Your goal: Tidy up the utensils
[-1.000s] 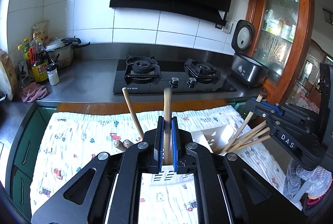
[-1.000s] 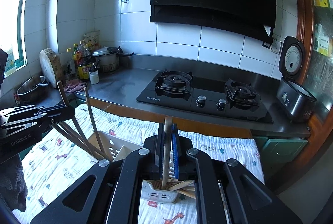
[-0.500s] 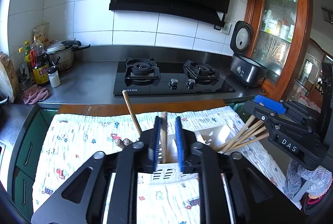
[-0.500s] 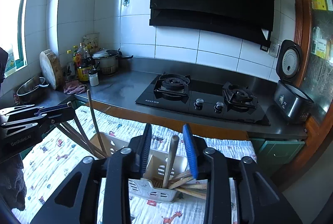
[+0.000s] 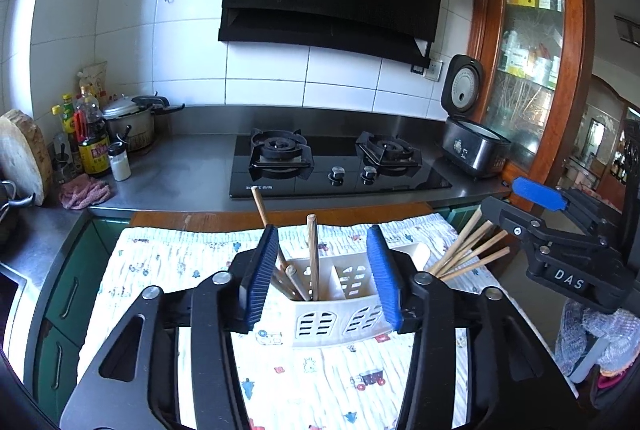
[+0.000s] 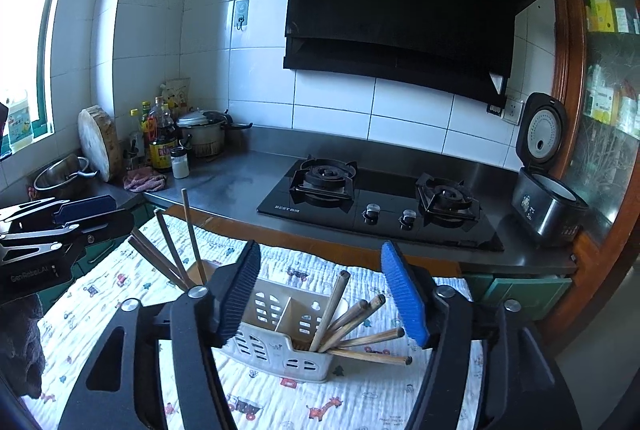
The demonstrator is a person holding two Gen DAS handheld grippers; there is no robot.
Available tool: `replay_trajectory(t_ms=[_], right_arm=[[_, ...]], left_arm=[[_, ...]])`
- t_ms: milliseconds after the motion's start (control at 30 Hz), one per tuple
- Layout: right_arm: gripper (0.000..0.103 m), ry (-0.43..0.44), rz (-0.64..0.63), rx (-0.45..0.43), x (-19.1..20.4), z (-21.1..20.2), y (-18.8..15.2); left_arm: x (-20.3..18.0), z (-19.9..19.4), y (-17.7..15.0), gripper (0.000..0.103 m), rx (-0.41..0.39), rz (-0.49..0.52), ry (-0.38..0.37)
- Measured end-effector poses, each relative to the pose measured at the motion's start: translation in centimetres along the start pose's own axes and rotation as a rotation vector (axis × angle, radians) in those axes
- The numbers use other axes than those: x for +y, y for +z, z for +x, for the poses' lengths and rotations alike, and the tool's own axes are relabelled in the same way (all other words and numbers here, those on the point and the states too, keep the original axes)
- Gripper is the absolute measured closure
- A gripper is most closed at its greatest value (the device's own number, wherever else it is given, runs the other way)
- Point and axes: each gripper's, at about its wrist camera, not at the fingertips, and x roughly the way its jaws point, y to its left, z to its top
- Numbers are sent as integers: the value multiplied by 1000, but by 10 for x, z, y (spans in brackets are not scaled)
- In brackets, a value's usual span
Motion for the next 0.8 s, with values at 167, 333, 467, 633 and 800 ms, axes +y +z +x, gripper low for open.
replay_trajectory(t_ms=[167, 333, 467, 633, 800], right_arm=[[29, -3, -7, -10, 3, -19, -5], [20, -11, -10, -4, 10, -35, -15], [12, -12, -9, 3, 15, -47, -25], [9, -12, -1, 32, 21, -61, -40], [7, -14, 19, 61, 25, -72, -58]], left_arm=[[-1, -21, -7, 38, -16, 7, 11], [-1, -39, -17, 27, -23, 8, 18], [-1, -53, -28, 16, -30, 10, 43], [0, -71, -43, 7, -38, 19, 65], [1, -91, -61, 5, -42, 21, 88]])
